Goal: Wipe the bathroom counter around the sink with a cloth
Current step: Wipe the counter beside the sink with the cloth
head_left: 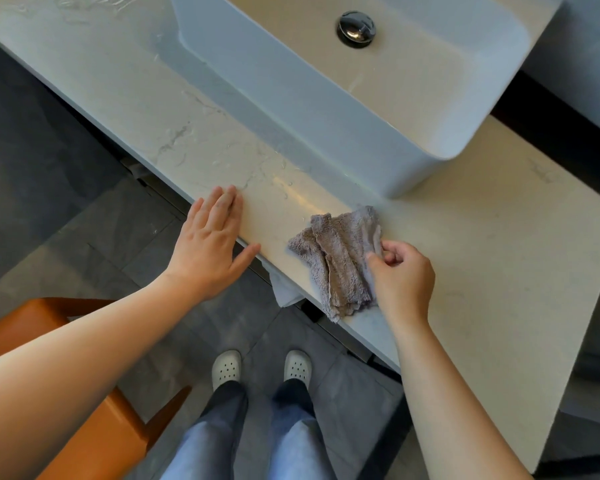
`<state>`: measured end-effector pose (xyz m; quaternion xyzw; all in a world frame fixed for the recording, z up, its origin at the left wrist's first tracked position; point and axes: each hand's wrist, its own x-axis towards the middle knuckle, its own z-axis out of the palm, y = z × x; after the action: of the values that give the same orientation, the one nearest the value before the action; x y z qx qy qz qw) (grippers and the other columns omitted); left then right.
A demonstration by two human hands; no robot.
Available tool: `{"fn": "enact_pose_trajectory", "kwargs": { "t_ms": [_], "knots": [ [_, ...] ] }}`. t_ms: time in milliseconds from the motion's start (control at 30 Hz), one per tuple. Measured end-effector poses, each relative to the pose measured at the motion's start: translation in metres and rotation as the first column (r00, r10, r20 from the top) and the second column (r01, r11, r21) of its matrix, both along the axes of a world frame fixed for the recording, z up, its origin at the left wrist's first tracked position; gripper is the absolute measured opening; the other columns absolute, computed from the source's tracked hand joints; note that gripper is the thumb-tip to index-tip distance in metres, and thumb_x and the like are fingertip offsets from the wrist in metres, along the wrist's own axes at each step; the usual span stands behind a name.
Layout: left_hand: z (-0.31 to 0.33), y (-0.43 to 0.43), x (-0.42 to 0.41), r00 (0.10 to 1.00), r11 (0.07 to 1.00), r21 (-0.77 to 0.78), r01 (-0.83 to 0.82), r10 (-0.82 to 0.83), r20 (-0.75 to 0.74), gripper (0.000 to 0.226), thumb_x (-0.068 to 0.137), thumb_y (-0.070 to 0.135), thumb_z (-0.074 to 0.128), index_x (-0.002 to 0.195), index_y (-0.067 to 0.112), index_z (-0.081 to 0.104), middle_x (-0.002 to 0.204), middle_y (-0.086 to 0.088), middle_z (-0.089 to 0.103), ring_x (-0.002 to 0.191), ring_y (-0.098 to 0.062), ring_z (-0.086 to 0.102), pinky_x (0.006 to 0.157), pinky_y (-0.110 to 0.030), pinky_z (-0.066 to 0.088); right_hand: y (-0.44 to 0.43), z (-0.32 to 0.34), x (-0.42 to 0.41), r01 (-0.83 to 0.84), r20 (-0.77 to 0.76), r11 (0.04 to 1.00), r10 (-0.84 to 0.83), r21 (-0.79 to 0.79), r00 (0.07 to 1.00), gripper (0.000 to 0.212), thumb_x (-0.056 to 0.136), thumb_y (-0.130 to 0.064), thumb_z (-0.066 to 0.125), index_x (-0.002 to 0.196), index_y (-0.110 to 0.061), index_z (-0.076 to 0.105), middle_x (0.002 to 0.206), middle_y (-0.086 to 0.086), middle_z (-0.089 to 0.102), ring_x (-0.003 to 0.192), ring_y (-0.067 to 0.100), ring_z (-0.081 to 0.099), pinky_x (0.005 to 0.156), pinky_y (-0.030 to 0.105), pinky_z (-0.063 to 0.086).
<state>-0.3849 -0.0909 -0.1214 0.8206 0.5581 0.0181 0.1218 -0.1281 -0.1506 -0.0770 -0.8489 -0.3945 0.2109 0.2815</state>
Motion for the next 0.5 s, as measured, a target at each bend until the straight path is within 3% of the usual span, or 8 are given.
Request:
{"fn": "enact_pose_trajectory", "kwargs": {
  "t_ms": [33,100,200,267,367,500],
  "knots": [
    [0.0,0.0,0.0,1.0,1.0,0.001,-0.001,0.001,-0.001,0.085,0.089,0.063,0.018,0.151,0.006,0.014,0.159,-0.012,0.01,0.147,-0.028,0.003,0.119,-0.044,0.003,0.002,0.004,-0.001,-0.014,-0.039,0.999,0.015,0.032,0.999,0.011,0.079,-0.012,0.069,0.086,-0.018,0.064,0.082,0.005,0.06,0.077,0.022,0.057,0.067,0.023,0.044],
    [0.0,0.0,0.0,1.0,1.0,0.002,-0.003,0.003,-0.002,0.085,0.089,0.064,0.018,0.151,0.006,0.013,0.159,-0.012,0.01,0.147,-0.028,0.002,0.119,-0.044,0.002,0.0,0.01,-0.009,-0.118,0.034,0.987,0.115,0.107,0.993,0.014,0.077,-0.006,0.067,0.086,-0.017,0.064,0.09,0.003,0.058,0.077,0.016,0.055,0.065,0.011,0.04],
    [0.0,0.0,-0.001,1.0,1.0,0.001,0.0,0.0,-0.001,0.085,0.088,0.064,0.017,0.151,0.007,0.013,0.159,-0.012,0.01,0.147,-0.028,0.002,0.119,-0.044,0.003,-0.018,0.01,-0.029,-0.387,0.123,0.916,0.375,0.106,0.919,0.016,0.079,-0.013,0.067,0.094,-0.015,0.063,0.096,-0.001,0.058,0.089,0.016,0.055,0.077,0.025,0.048],
    [0.0,0.001,-0.001,1.0,1.0,-0.002,0.004,-0.004,0.0,0.085,0.088,0.064,0.017,0.151,0.006,0.013,0.159,-0.012,0.01,0.147,-0.028,0.002,0.119,-0.044,0.004,-0.032,0.004,-0.042,-0.469,0.179,0.883,0.463,-0.007,0.868,0.035,0.079,-0.028,0.069,0.11,-0.015,0.062,0.109,0.0,0.061,0.101,0.017,0.055,0.087,0.032,0.049],
    [-0.001,0.001,-0.002,1.0,1.0,0.002,0.008,-0.008,-0.002,0.086,0.088,0.065,0.017,0.151,0.006,0.013,0.159,-0.012,0.01,0.147,-0.028,0.002,0.119,-0.044,0.003,-0.041,-0.009,-0.053,-0.442,0.299,0.895,0.437,-0.055,0.848,0.051,0.076,-0.035,0.074,0.119,-0.011,0.06,0.119,0.006,0.061,0.107,0.023,0.057,0.089,0.038,0.05],
    [0.0,0.001,-0.003,1.0,1.0,0.008,0.014,-0.014,-0.002,0.086,0.088,0.065,0.016,0.151,0.007,0.011,0.159,-0.012,0.008,0.147,-0.027,0.001,0.119,-0.042,0.0,-0.034,-0.01,-0.052,-0.422,0.348,0.906,0.381,0.046,0.856,0.03,0.081,-0.016,0.07,0.111,-0.011,0.067,0.108,0.005,0.068,0.094,0.02,0.064,0.078,0.034,0.055]
  ]
}}
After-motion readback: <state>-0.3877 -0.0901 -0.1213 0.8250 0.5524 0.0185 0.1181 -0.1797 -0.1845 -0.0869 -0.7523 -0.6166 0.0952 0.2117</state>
